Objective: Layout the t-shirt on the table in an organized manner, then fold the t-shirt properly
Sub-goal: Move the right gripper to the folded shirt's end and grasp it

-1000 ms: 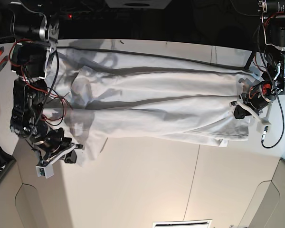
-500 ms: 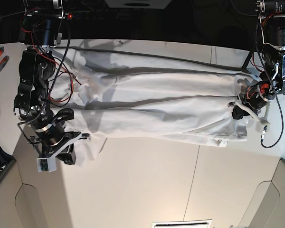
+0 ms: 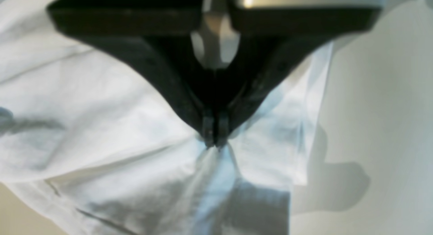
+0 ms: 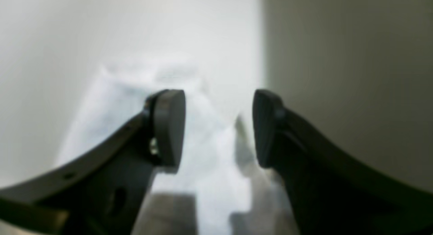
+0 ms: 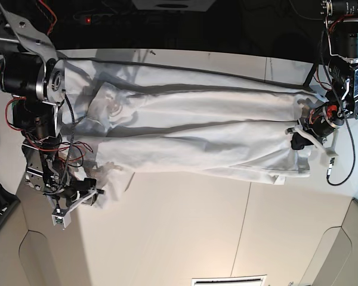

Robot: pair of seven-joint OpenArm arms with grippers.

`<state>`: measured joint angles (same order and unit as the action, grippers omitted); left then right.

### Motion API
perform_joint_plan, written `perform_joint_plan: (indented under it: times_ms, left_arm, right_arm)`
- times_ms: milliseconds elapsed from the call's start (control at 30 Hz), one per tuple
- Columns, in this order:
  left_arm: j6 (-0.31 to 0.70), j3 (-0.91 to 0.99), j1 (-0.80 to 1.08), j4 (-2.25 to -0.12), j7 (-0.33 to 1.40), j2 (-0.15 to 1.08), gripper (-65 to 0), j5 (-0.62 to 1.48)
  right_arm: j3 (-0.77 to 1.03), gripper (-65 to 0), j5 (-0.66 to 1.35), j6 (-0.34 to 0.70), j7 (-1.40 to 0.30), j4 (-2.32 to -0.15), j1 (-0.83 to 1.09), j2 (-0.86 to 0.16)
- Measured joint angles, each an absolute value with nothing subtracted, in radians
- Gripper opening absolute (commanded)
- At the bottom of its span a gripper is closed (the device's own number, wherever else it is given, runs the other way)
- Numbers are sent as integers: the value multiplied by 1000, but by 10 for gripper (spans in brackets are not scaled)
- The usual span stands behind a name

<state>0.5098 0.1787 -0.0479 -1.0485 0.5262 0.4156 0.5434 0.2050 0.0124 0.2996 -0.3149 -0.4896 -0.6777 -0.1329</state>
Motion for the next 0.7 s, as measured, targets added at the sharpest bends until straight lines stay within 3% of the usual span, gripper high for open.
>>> perform_joint_plan:
  times_ms: [100, 133, 167, 233, 433, 700]
  left_arm:
    - [517, 179, -48, -1048, 526, 416, -650, 542]
    - [522, 179, -48, -1048, 526, 415, -650, 542]
    - [525, 179, -48, -1048, 526, 416, -650, 542]
    - [525, 179, -51, -1048, 527, 415, -650, 539]
    - [525, 179, -53, -1048, 528, 416, -650, 538]
    - [529, 178, -52, -1047, 530, 416, -650, 538]
  right_arm:
    - [205, -337, 26, 318, -266, -398, -695, -130]
    - [205, -371, 21, 318, -271, -393, -696, -130]
    - [205, -432, 22, 318, -270, -393, -693, -125]
    - [205, -643, 32, 321, -256, -397, -679, -124]
    - [205, -650, 21, 319, -325, -585, -593, -106]
    - [204, -650, 78, 315, -501, -1076, -408, -72]
